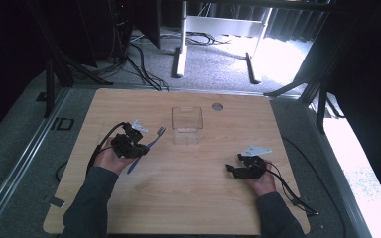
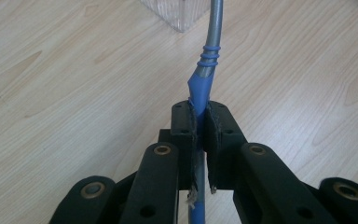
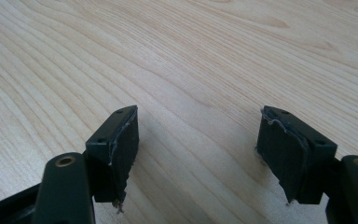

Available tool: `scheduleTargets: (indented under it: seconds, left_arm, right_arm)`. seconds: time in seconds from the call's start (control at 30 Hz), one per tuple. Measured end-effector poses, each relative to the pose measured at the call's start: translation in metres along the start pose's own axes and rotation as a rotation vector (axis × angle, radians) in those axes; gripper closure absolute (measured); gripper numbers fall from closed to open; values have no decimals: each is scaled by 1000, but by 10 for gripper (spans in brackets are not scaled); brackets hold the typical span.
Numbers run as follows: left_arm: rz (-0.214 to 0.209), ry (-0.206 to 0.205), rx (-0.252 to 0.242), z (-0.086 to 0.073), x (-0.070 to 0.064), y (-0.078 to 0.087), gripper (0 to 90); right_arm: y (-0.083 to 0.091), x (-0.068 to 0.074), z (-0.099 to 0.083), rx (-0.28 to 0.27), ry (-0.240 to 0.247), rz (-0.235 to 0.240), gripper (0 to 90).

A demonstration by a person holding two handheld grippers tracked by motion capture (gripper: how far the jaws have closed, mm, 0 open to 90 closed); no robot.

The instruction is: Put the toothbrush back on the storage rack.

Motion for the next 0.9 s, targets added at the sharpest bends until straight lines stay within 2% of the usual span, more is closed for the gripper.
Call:
scheduleTargets:
  seconds: [0.6,0.9]
  left_arm:
    - [-1,41,-46,5,3,3,827]
    - [15,67,-99,9,4,8,827]
  right_arm:
    - [0,0,0,0,2,0,290]
    - [0,0,0,-3,5,-1,289]
Point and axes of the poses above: each handheld gripper's, and its own axes: y roughly backward along the jaws, z roughly out of its top, x roughly to its left, the point moved 6 cm from there along -y, roughly forward along the jaws, and after that the axes turned 1 degree about z, right-handed, at the moved point
